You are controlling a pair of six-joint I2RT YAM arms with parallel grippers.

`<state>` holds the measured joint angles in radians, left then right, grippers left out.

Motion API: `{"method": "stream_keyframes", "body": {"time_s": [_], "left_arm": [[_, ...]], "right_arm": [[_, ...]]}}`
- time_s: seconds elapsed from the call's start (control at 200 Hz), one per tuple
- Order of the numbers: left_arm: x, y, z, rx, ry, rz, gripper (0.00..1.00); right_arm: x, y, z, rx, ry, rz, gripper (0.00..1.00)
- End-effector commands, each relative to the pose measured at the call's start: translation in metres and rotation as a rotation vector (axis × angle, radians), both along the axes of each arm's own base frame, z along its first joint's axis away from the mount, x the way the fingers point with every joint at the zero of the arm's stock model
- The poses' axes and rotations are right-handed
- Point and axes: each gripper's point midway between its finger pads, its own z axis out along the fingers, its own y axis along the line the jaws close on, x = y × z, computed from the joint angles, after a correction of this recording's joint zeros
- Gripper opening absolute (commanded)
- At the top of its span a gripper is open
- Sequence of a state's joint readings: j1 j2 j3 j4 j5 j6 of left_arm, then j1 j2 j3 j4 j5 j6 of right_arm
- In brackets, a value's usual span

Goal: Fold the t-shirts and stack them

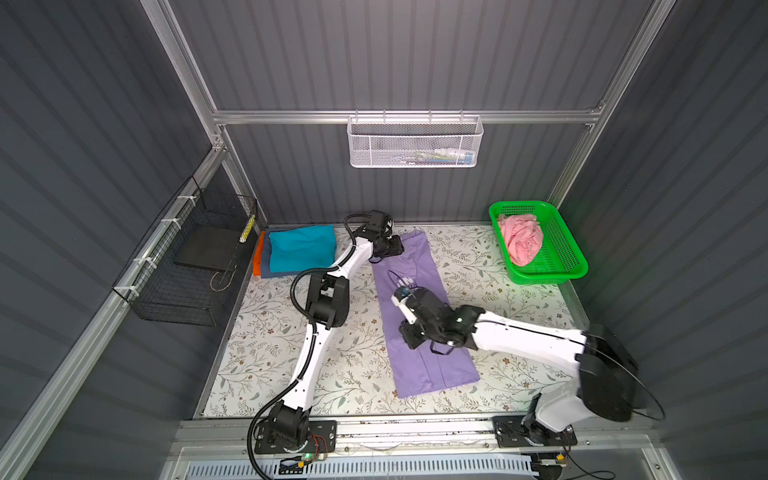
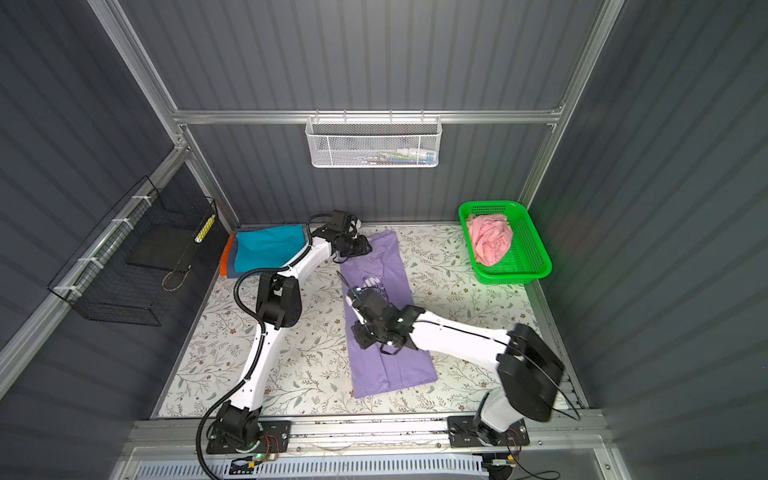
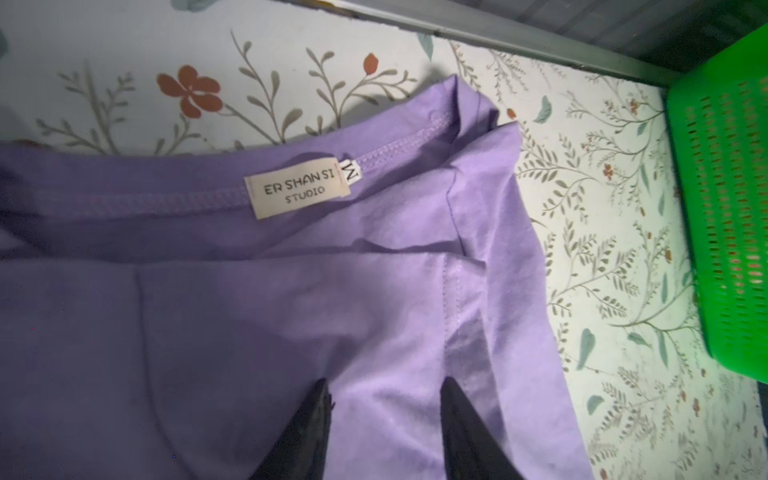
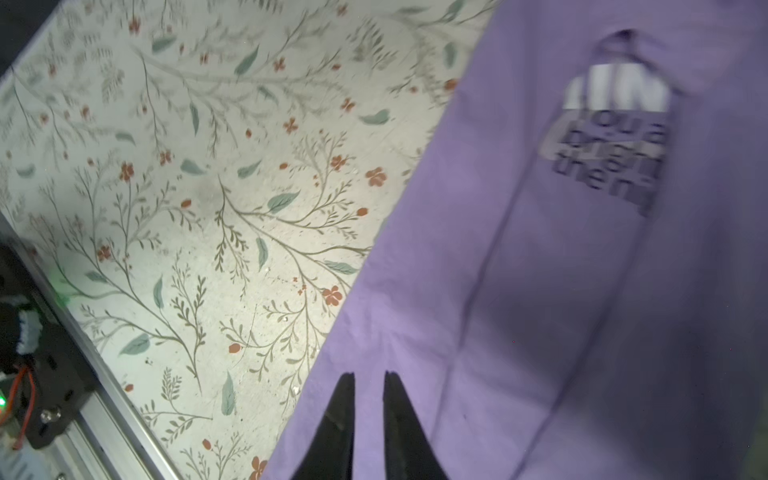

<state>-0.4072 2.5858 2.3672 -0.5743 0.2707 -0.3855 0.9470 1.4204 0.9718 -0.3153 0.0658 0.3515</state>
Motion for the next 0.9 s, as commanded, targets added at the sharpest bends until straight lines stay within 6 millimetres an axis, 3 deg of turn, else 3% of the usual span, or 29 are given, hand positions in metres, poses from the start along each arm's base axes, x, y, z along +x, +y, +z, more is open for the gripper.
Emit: {"method": "stream_keyframes", "body": {"time_s": [0.0, 0.04, 0.12, 0.215, 0.41, 0.445, 0.595, 0.721, 0.896], "left_arm": [[-0.025, -0.009, 0.1, -0.074, -0.121, -0.051, 0.42], [-0.035, -0.002, 0.109, -0.066, -0.126, -0.042, 0.38], [-0.062, 0.012, 0.109, -0.018, -0.102, -0.026, 0.3], [-0.099, 0.031, 0.099, 0.056, -0.066, -0.01, 0.26], [-0.19, 0.056, 0.057, 0.184, 0.059, -0.012, 0.24], [-0.213, 0.063, 0.039, 0.221, 0.107, -0.016, 0.24], [-0.272, 0.088, 0.013, 0.269, 0.208, 0.021, 0.22], [-0.311, 0.107, 0.004, 0.332, 0.25, 0.049, 0.22], [-0.368, 0.113, -0.006, 0.368, 0.31, 0.061, 0.31]], "right_arm": [[0.002, -0.08, -0.023, -0.108, 0.049, -0.273, 0.22], [-0.001, -0.104, -0.031, -0.134, 0.091, -0.342, 0.22], [-0.012, -0.139, -0.051, -0.182, 0.189, -0.433, 0.22], [-0.027, -0.155, -0.074, -0.236, 0.274, -0.453, 0.22], [-0.052, -0.148, -0.121, -0.27, 0.435, -0.416, 0.18], [-0.056, -0.145, -0.127, -0.269, 0.451, -0.407, 0.18], [-0.07, -0.125, -0.144, -0.298, 0.472, -0.344, 0.17], [-0.083, -0.111, -0.151, -0.331, 0.483, -0.314, 0.15], [-0.083, -0.124, -0.136, -0.327, 0.429, -0.374, 0.18]]}}
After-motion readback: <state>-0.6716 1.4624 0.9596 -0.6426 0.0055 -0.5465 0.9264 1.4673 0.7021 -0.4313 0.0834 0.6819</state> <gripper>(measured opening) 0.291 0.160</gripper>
